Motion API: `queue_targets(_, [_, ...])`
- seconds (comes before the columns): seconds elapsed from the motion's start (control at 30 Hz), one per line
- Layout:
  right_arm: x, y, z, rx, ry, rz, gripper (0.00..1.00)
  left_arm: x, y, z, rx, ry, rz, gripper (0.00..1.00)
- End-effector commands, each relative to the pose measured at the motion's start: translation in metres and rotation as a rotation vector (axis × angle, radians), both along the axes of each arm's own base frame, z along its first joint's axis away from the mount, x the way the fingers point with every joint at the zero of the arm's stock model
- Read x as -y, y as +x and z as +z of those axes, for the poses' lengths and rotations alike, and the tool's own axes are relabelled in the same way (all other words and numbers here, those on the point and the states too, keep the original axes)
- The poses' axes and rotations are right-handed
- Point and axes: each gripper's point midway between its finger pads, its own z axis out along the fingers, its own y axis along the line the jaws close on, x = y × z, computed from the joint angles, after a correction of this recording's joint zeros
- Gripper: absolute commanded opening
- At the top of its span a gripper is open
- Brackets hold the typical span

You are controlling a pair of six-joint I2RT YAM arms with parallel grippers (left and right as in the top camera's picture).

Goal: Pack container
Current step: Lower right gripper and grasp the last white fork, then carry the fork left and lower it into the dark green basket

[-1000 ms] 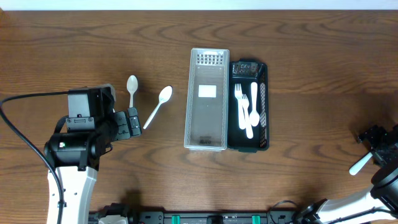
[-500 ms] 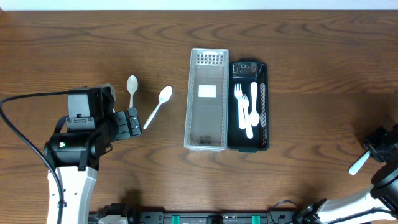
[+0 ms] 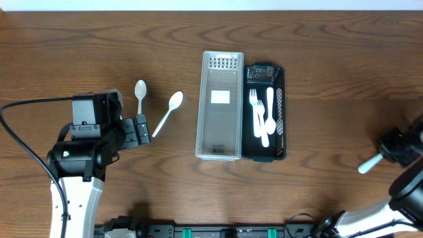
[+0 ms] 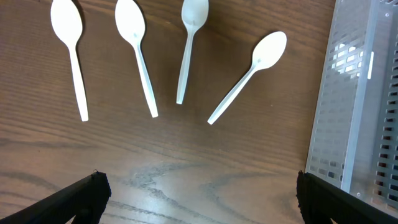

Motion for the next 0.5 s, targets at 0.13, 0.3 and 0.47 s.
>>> queue_targets(0.13, [-0.078,0.108,0.134,0.354,-0.111,0.300,0.03,-0.003,0.002,0.004,0.010,0.019,-0.002,0.98])
queue_targets(0.3, [-0.172,0.141,0.204,0.481,-0.092,0.516,0.01,-0.003,0.001,0.004,0.010,0.019,-0.003,0.98])
queue_targets(0.47, [-0.259,0.147,0.226,0.537,-0.037,0.677,0.01,-0.003,0.001,0.004,0.010,0.019,-0.003,0.98])
